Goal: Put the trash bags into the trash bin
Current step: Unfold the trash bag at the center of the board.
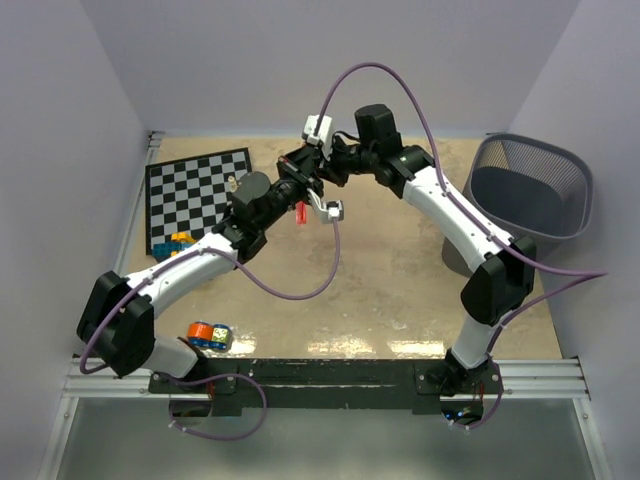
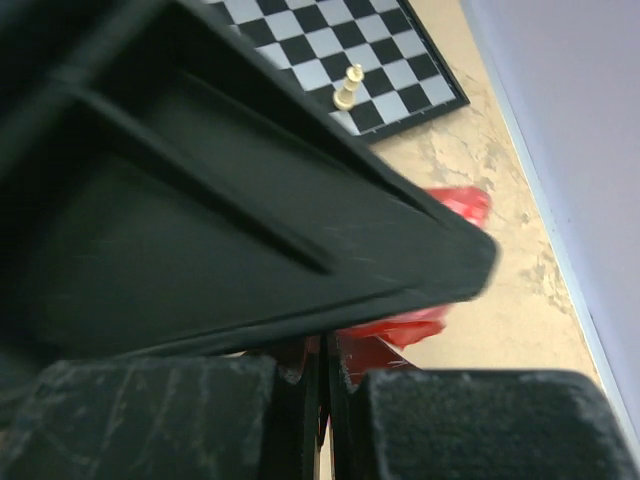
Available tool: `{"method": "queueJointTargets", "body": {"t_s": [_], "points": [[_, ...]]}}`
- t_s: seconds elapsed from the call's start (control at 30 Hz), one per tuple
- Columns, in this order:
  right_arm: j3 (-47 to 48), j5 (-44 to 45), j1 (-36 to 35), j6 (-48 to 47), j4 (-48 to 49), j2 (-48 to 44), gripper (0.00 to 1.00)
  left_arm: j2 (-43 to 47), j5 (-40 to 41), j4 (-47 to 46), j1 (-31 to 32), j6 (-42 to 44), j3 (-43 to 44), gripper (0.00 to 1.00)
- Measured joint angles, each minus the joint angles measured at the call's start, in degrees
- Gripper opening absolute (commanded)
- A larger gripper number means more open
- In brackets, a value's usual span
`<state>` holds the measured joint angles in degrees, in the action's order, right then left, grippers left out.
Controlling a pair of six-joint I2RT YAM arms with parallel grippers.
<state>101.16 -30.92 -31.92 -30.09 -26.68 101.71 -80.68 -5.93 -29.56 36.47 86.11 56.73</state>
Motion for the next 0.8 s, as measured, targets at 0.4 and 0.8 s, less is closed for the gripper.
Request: {"method": "queueJointTargets", "body": {"t_s": [0.4,0.8], "points": [[3.41,-0.5,0.02,-2.82,-1.18,-2.19,0.0,2.01,-0.66,1.49,-0.5,0.98,-4.5,0.0],[0.13,1.9,-4.11,-14.29,-7.28,-1.86,0.0,1.25,-1.7,4.11,-1.68,5.11,-3.67,0.0]]}}
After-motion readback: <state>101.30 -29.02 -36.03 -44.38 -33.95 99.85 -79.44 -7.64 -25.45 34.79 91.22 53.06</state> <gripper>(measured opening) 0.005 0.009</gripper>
